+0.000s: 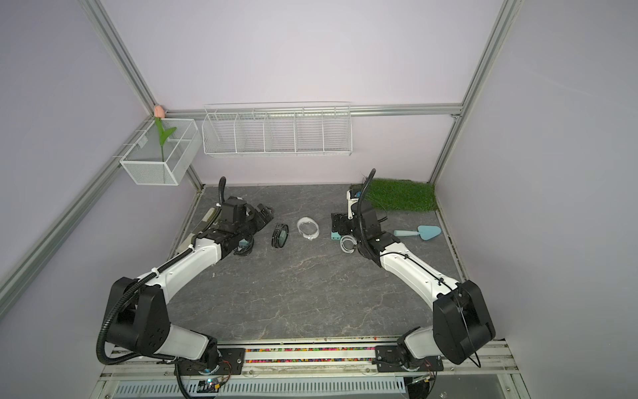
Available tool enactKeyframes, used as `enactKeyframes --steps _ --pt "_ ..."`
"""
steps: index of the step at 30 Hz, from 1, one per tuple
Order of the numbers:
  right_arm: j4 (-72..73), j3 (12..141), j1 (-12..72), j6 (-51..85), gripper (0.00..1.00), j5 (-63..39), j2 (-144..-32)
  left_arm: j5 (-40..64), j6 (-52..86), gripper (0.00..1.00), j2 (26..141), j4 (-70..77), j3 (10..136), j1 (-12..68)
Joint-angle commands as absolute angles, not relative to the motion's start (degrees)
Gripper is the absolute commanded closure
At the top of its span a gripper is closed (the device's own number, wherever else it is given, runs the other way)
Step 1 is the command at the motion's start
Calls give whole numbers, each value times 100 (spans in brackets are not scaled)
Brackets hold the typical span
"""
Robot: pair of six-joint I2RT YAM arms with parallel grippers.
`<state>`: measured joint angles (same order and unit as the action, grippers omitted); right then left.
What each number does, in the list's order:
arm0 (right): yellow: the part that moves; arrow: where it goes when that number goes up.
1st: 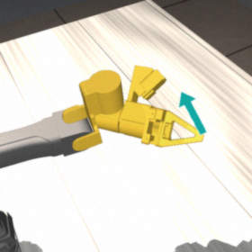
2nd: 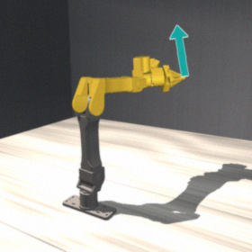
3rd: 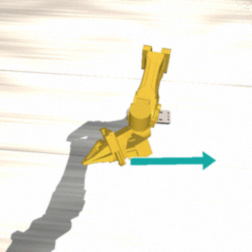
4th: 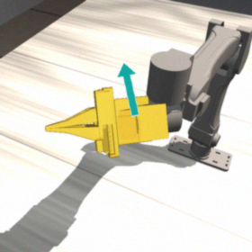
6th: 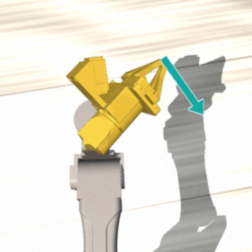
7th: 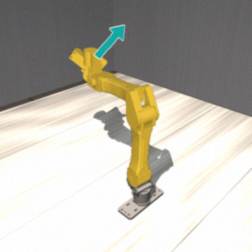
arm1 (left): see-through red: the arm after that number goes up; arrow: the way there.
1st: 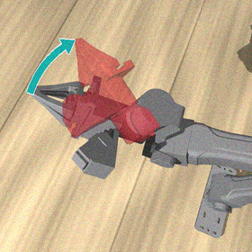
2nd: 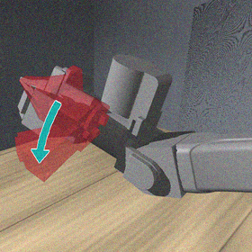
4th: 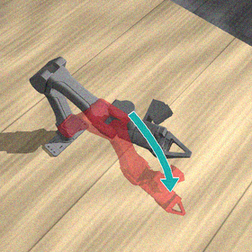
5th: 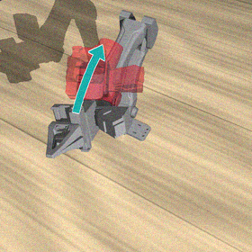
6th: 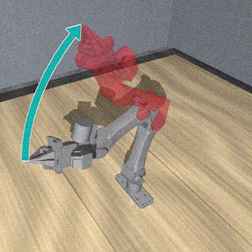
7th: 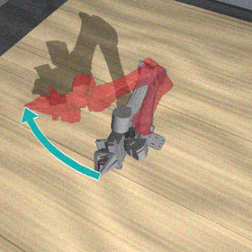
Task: Pack away charging kits
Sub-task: Move the storage bag to the center of the board.
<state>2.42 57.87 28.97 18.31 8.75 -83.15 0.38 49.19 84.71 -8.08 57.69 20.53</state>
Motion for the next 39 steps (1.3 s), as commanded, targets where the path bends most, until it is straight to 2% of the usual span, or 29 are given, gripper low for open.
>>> enactKeyframes --steps 1,4,7,10,12,17,22,28,32,39 --pt "643 6072 2889 2149 8 576 -8707 -94 4572 6 8367 -1204 5876 2065" --pt "809 6152 2891 2345 6 478 -9129 341 4096 9 8402 -1154 6182 2306" --pt "1040 6096 2885 2467 4 447 -9347 358 3468 15 8833 -1771 6882 2811" --pt "1047 6067 2882 2470 2 574 -9456 1190 3438 28 9314 -1368 6930 2978" --pt "1074 5959 2874 2470 2 731 -9436 1405 3530 31 9677 -1212 6937 2979" --pt "1145 5760 2826 2505 3 765 -9360 1264 3461 33 10473 -1444 7225 2979" --pt "1144 5738 2830 2522 3 727 -9382 -4 3340 34 10545 -2126 7317 2852" --pt "1182 5791 2830 2549 3 711 -9556 32 3255 31 10351 -2111 7317 2540" --pt "1138 5845 2817 2505 3 833 -9658 416 3198 28 10521 -2132 7750 2564" --pt "1070 5788 2747 2442 3 1053 -9617 374 3150 24 11263 -2536 8887 2946"
